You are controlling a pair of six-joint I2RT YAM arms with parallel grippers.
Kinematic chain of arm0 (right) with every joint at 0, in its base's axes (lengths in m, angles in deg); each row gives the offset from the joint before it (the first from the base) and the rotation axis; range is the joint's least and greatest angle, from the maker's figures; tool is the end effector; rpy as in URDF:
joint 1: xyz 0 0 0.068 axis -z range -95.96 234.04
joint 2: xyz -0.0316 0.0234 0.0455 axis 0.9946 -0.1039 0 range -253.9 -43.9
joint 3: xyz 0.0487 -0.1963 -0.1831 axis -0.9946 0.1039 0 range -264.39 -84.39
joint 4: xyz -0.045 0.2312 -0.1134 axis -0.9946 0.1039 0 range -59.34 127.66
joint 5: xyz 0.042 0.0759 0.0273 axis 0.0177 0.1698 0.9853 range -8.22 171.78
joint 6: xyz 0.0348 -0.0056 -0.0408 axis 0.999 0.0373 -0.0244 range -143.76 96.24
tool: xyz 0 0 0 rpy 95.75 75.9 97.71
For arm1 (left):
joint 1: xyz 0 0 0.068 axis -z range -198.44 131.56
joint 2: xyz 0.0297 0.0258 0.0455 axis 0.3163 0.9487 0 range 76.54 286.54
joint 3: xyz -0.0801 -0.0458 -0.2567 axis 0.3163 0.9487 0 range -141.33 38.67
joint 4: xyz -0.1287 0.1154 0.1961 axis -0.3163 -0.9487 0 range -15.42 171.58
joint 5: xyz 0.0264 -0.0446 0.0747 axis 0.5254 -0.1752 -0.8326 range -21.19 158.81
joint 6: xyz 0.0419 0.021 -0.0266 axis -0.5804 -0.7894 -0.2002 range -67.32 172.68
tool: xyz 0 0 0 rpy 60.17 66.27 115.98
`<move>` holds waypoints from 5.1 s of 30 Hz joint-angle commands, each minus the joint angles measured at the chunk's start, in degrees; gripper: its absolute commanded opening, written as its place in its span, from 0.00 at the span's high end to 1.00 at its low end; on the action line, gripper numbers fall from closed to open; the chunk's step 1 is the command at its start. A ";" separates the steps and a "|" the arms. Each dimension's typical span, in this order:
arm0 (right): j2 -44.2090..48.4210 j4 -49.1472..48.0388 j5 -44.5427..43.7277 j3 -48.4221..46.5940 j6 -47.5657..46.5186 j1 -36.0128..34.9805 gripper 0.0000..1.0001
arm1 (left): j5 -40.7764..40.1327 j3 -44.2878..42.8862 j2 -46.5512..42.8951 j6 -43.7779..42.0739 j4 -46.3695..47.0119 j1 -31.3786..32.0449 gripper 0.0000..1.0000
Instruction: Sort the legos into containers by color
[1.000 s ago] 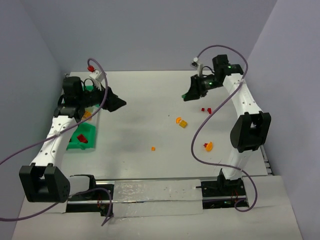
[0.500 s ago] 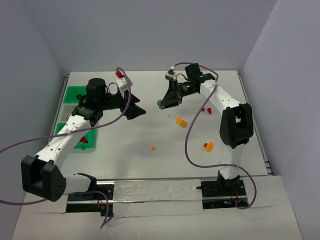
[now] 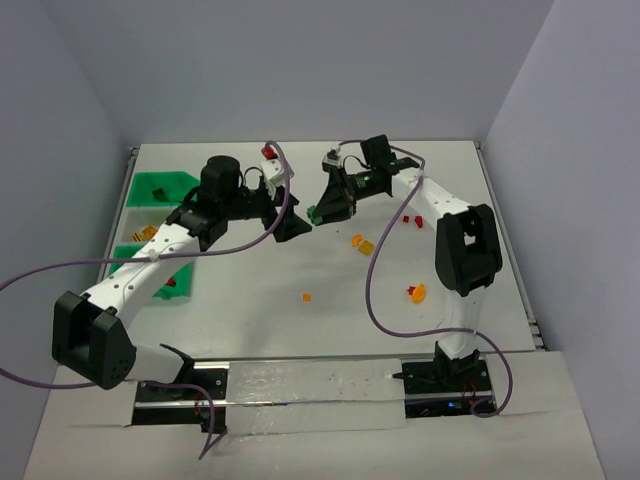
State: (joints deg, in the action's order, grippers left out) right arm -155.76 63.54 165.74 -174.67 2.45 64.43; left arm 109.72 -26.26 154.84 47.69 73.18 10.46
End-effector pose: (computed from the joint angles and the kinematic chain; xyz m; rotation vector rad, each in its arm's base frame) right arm 0.3775 0.1719 0.2610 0.4998 -2.2030 -2.0695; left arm 0.2622 -0.1715 0.3363 1.0206 1.6902 -0.9671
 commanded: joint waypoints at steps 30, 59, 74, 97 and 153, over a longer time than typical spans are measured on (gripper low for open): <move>5.77 -9.59 6.65 3.71 9.47 -3.15 0.85 | -6.96 -2.50 3.01 -2.30 -0.09 4.33 1.00; 24.58 7.20 -65.79 5.20 -31.13 6.16 0.00 | -26.59 -29.37 27.33 0.78 -18.75 -43.40 1.00; 28.04 11.27 -73.84 15.54 -39.17 7.43 0.00 | -30.18 -34.13 39.26 0.48 -17.26 -43.10 0.80; 29.27 24.64 -76.21 27.97 -52.31 9.33 0.16 | -21.40 -28.65 28.32 -1.67 -18.61 -41.87 0.27; 4.75 33.84 -82.63 19.54 -59.38 0.66 0.46 | -13.81 -22.08 17.23 -1.51 -21.01 -37.95 0.22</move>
State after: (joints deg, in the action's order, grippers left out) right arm -150.31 95.98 84.24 -154.82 -57.56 66.17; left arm 94.70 -48.67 175.00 46.20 51.32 -27.54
